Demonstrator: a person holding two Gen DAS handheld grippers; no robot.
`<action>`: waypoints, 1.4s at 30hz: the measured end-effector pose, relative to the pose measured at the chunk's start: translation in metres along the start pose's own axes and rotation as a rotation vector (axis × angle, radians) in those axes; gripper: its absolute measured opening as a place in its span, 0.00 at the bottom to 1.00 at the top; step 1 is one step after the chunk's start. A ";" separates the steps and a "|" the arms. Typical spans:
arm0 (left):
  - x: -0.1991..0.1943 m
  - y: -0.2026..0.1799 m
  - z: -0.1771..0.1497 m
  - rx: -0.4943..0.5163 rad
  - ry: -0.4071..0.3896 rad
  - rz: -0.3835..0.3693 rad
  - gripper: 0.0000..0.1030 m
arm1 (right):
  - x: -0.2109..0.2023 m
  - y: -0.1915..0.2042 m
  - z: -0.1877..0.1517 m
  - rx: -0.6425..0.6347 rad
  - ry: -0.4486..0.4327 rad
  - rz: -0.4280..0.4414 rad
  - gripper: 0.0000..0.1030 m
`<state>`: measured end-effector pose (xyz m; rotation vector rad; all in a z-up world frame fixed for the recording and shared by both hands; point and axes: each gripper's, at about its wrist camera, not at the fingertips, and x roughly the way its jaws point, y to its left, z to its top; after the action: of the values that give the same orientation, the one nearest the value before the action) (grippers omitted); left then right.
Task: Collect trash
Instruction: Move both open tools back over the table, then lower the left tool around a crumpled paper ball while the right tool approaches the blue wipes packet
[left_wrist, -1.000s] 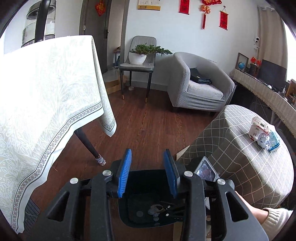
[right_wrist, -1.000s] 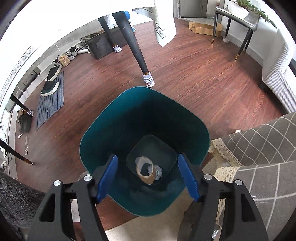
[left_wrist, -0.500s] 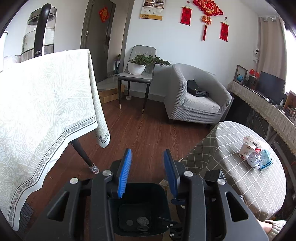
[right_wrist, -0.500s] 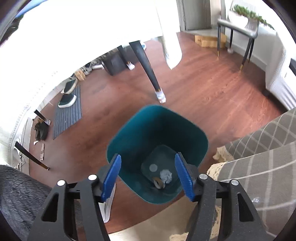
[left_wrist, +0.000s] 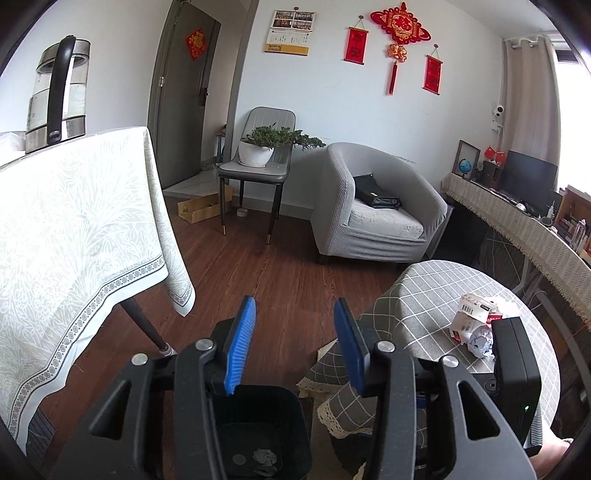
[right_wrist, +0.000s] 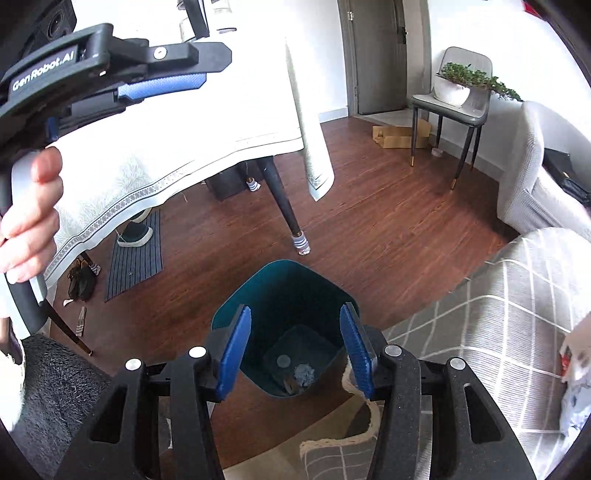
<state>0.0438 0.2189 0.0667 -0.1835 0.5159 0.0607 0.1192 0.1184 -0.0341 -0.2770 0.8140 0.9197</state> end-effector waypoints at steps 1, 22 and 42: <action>0.002 -0.006 0.000 0.006 0.000 -0.007 0.48 | -0.006 -0.005 -0.001 0.005 -0.008 -0.009 0.49; 0.048 -0.130 -0.021 0.128 0.086 -0.176 0.62 | -0.128 -0.110 -0.052 0.160 -0.145 -0.242 0.49; 0.096 -0.233 -0.062 0.259 0.206 -0.272 0.66 | -0.197 -0.169 -0.117 0.301 -0.185 -0.339 0.46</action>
<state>0.1213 -0.0199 0.0036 -0.0044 0.6943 -0.2923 0.1270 -0.1625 0.0099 -0.0618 0.6963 0.4883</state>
